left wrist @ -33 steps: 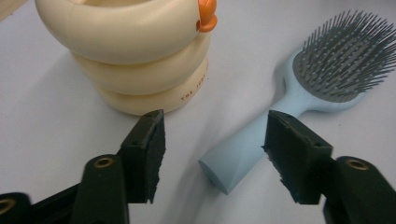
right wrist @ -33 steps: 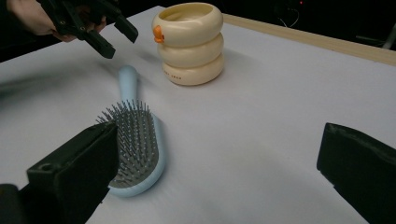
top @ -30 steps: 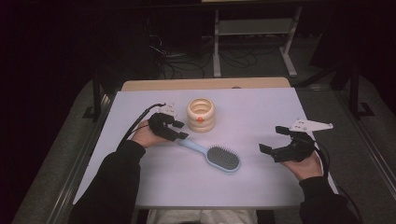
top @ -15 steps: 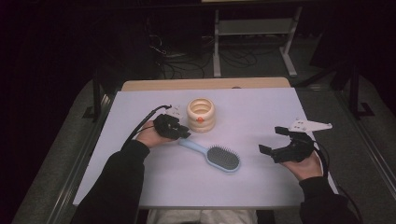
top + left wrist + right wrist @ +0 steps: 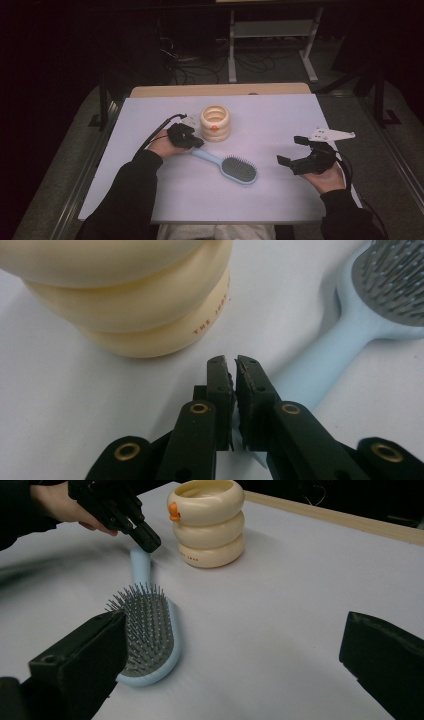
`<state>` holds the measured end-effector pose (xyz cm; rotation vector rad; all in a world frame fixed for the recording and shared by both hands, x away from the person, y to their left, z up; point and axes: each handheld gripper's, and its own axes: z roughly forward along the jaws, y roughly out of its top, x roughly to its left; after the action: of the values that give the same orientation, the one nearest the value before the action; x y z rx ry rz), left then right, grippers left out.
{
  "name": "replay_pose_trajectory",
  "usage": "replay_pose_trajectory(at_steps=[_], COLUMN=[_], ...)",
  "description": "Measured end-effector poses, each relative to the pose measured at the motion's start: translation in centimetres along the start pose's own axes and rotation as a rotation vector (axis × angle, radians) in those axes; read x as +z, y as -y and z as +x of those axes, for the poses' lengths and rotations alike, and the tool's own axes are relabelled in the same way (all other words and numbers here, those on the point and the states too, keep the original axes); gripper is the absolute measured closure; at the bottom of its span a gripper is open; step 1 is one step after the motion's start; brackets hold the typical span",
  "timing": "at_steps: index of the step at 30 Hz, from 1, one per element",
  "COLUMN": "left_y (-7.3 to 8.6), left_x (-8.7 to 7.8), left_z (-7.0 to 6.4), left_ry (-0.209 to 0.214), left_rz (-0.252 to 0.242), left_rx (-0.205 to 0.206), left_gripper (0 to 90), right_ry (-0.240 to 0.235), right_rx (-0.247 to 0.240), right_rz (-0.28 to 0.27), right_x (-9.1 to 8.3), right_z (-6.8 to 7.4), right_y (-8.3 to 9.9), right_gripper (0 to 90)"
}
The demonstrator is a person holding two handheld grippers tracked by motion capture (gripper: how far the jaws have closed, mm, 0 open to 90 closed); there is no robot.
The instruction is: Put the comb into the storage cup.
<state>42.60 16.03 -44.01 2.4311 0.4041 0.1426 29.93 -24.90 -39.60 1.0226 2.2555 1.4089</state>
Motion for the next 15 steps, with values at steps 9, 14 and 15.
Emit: replay_pose_trajectory(at_steps=[9, 14, 15], left_y=[0.08, 0.26, 0.31], left_x=[0.41, 0.63, 0.72], left_z=[0.32, 0.09, -0.01], left_ry=[0.018, 0.037, 0.037], left_rz=[0.020, 0.058, 0.064], left_rx=[-0.021, -0.012, -0.008], left_gripper=[89.8, 89.8, 89.7], right_ry=[-0.008, -0.010, -0.009], right_rx=[-0.001, -0.006, -0.003], right_rz=[0.015, 0.022, 0.020], right_x=[0.13, 0.24, 0.20], right_z=[0.03, 0.02, 0.01], right_y=[0.03, 0.05, 0.04], right_gripper=[0.0, 0.0, 0.0])
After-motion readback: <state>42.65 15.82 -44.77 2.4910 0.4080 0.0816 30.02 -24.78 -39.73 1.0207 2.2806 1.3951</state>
